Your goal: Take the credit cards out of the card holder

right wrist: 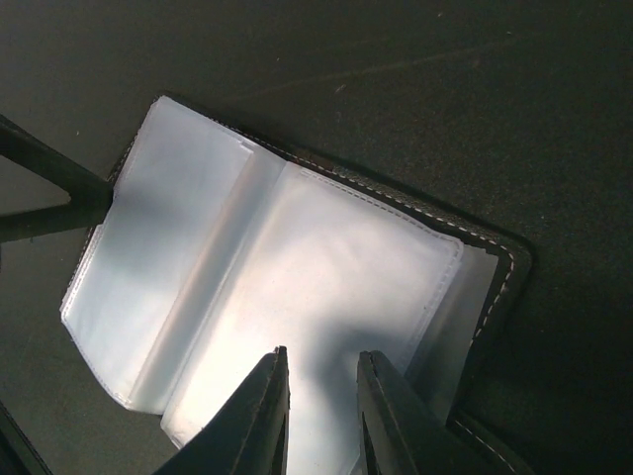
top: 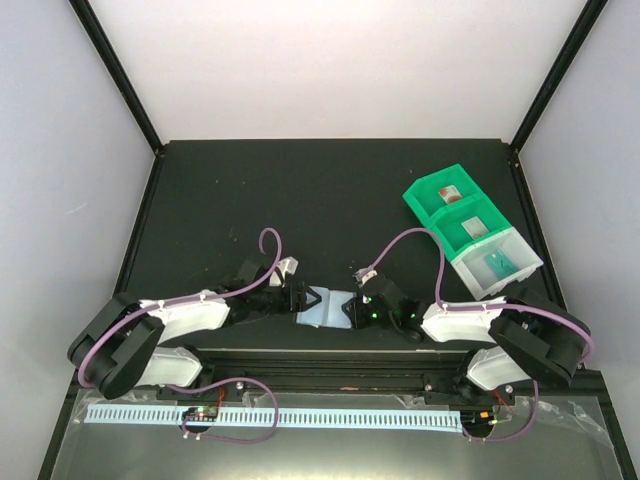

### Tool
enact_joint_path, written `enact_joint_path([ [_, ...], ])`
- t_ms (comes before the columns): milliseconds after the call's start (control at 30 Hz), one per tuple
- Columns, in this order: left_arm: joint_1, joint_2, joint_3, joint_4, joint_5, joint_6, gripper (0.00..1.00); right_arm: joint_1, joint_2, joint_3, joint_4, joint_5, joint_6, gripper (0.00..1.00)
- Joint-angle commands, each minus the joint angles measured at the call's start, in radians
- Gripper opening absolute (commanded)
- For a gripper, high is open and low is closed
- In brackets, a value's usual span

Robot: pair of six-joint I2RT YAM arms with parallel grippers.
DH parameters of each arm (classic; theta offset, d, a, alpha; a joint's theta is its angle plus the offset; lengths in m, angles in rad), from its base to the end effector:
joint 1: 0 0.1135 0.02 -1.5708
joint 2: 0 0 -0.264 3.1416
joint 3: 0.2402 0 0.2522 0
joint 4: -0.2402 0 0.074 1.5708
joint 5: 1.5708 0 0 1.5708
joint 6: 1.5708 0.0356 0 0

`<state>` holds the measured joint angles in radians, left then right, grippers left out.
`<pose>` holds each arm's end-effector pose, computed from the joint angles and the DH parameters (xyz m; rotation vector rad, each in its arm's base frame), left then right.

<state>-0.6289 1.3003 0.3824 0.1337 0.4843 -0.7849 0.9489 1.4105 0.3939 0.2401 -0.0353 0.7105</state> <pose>0.1687 -0.1432 0.1353 0.0629 2.6049 -1.1853 0.1364 0.1925 0.1206 -0.3171 2.4916 0.8071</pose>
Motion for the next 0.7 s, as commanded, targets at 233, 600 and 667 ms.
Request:
enact_joint_path([
  [233, -0.002, 0.019, -0.045, 0.153, 0.090, -0.072, 0.68, 0.004, 0.016, -0.007, 0.001, 0.026, 0.001, 0.23],
  [600, -0.013, 0.066, -0.062, 0.257, 0.127, -0.122, 0.65, 0.004, 0.022, -0.007, 0.008, 0.028, -0.001, 0.23],
  [667, -0.017, 0.080, -0.057, 0.275, 0.137, -0.128, 0.64, 0.004, 0.016, -0.010, 0.003, 0.030, -0.002, 0.23],
])
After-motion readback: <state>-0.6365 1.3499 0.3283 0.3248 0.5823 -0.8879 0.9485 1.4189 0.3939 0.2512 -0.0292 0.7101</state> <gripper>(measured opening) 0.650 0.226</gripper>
